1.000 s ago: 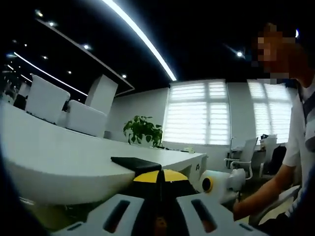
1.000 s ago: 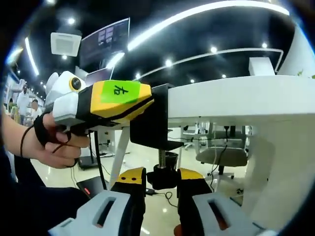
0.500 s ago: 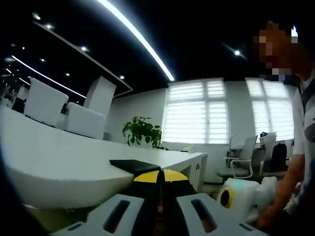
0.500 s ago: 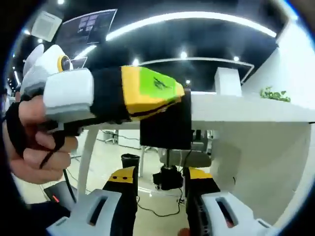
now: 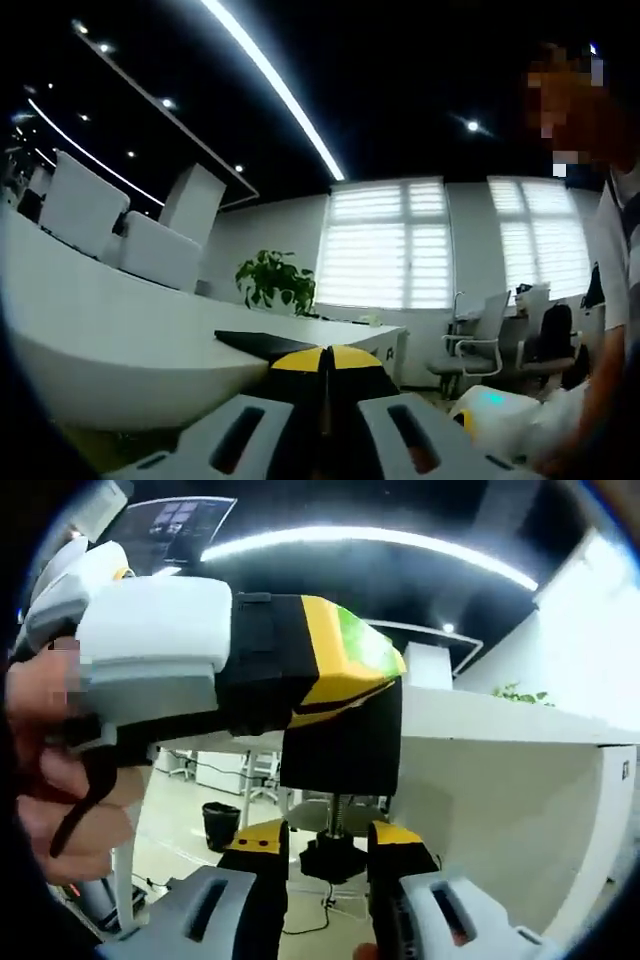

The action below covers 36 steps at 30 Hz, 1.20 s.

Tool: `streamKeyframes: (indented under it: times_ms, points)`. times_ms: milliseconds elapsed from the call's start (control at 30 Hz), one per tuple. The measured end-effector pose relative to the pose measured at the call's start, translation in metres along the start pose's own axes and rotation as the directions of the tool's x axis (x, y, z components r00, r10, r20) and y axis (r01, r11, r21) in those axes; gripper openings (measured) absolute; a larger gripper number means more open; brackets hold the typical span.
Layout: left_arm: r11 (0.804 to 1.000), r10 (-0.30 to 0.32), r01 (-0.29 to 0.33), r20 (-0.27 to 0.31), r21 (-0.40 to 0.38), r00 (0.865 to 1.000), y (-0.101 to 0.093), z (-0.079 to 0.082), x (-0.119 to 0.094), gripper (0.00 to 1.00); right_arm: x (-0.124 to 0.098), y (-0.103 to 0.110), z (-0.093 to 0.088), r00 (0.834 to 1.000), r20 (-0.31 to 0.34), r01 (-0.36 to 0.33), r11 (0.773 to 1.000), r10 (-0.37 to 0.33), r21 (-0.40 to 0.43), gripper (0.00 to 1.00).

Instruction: Clamp the fixed fixture on the desktop, loosen the retaining clip, secure it to the edge of the desk, and tighten the retaining clip.

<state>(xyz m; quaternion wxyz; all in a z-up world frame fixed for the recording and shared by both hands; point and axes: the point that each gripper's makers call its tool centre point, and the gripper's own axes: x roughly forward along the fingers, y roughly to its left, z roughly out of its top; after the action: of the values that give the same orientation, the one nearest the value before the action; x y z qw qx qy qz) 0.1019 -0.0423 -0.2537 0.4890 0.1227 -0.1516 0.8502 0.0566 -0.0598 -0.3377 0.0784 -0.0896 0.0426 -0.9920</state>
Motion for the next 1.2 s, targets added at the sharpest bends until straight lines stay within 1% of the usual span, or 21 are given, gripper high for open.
streamKeyframes:
  times_ms: [67,267,367,400,433,467,500,533,600,633,667,733,800,833,900,967,1000,1033,1100,1167,1200]
  points:
    - [1.000,0.002,-0.002,0.007,0.018,1.000,-0.001,0.000,0.000,0.02,-0.002,-0.005,-0.014,0.998,-0.052,0.040,0.997,-0.037,0.064,0.28]
    - [1.000,-0.014,0.013,0.023,0.026,1.000,-0.001,0.000,0.003,0.02,0.001,-0.003,-0.013,1.000,-0.013,0.013,0.993,-0.011,0.117,0.26]
    - [0.995,-0.051,0.051,-0.003,0.088,0.999,-0.006,-0.003,0.006,0.02,0.005,0.001,-0.013,0.998,-0.014,-0.052,0.991,0.054,0.122,0.25]
    - [0.993,-0.064,0.065,-0.011,0.097,0.998,-0.008,-0.003,0.007,0.02,0.005,0.005,-0.012,0.993,0.005,-0.117,0.985,0.118,0.130,0.25]
    - [0.993,-0.073,0.074,-0.013,0.092,0.997,-0.008,-0.002,0.009,0.02,0.004,0.006,-0.012,0.988,0.018,-0.152,0.979,0.151,0.135,0.25]
    - [0.993,-0.080,0.081,-0.019,0.083,0.997,-0.008,-0.002,0.009,0.02,0.005,0.006,-0.010,0.978,0.052,-0.206,0.972,0.201,0.112,0.25]
    - [0.993,-0.091,0.093,-0.021,0.075,0.996,-0.008,-0.001,0.010,0.02,0.004,0.008,-0.010,0.961,0.084,-0.271,0.955,0.263,0.117,0.25]
    - [0.993,-0.100,0.100,-0.012,0.056,0.995,-0.009,0.001,0.010,0.02,0.004,0.010,-0.011,0.939,0.094,-0.341,0.928,0.330,0.147,0.25]
    - [0.991,-0.119,0.119,-0.001,0.053,0.993,-0.009,0.003,0.010,0.02,0.003,0.012,-0.011,0.879,0.109,-0.476,0.870,0.465,0.126,0.25]
    - [0.989,-0.133,0.133,-0.005,0.059,0.991,-0.011,0.002,0.010,0.02,0.002,0.014,-0.012,0.844,0.113,-0.537,0.831,0.525,0.144,0.25]
    - [0.988,-0.143,0.143,-0.007,0.064,0.990,-0.011,0.002,0.010,0.02,0.003,0.014,-0.012,0.816,0.119,-0.578,0.797,0.565,0.175,0.25]
    - [0.985,-0.160,0.160,-0.006,0.058,0.987,-0.013,0.003,0.010,0.02,0.003,0.015,-0.012,0.769,0.139,-0.639,0.748,0.624,0.179,0.25]
    - [0.982,-0.167,0.167,-0.007,0.082,0.986,-0.014,0.004,0.010,0.02,0.003,0.017,-0.012,0.732,0.147,-0.680,0.703,0.665,0.206,0.25]
    - [0.982,-0.169,0.169,-0.008,0.084,0.986,-0.014,0.004,0.010,0.02,0.004,0.017,-0.012,0.720,0.145,-0.693,0.692,0.679,0.203,0.25]
    - [0.981,-0.175,0.174,-0.003,0.087,0.985,-0.015,0.004,0.009,0.02,0.005,0.017,-0.012,0.710,0.135,-0.703,0.685,0.691,0.192,0.25]
    - [0.981,-0.177,0.176,0.004,0.088,0.984,-0.015,0.004,0.009,0.02,0.004,0.019,-0.012,0.708,0.132,-0.704,0.683,0.693,0.193,0.25]
    - [0.981,-0.177,0.175,0.009,0.087,0.984,-0.015,0.005,0.009,0.02,0.004,0.019,-0.012,0.714,0.132,-0.699,0.689,0.687,0.193,0.25]
    - [0.981,-0.175,0.174,0.013,0.085,0.984,-0.014,0.005,0.009,0.02,0.004,0.019,-0.011,0.734,0.138,-0.677,0.706,0.664,0.208,0.26]
    - [0.983,-0.165,0.163,0.022,0.084,0.986,-0.014,0.007,0.010,0.02,0.003,0.014,-0.013,0.814,0.122,-0.581,0.785,0.569,0.213,0.26]
    - [0.985,-0.153,0.150,0.028,0.081,0.988,-0.013,0.007,0.010,0.02,-0.007,0.011,-0.017,0.873,0.093,-0.488,0.866,0.480,0.110,0.31]
    - [0.986,-0.148,0.145,0.029,0.088,0.989,-0.013,0.007,0.010,0.02,-0.016,0.011,-0.021,0.894,0.059,-0.448,0.888,0.445,0.103,0.32]
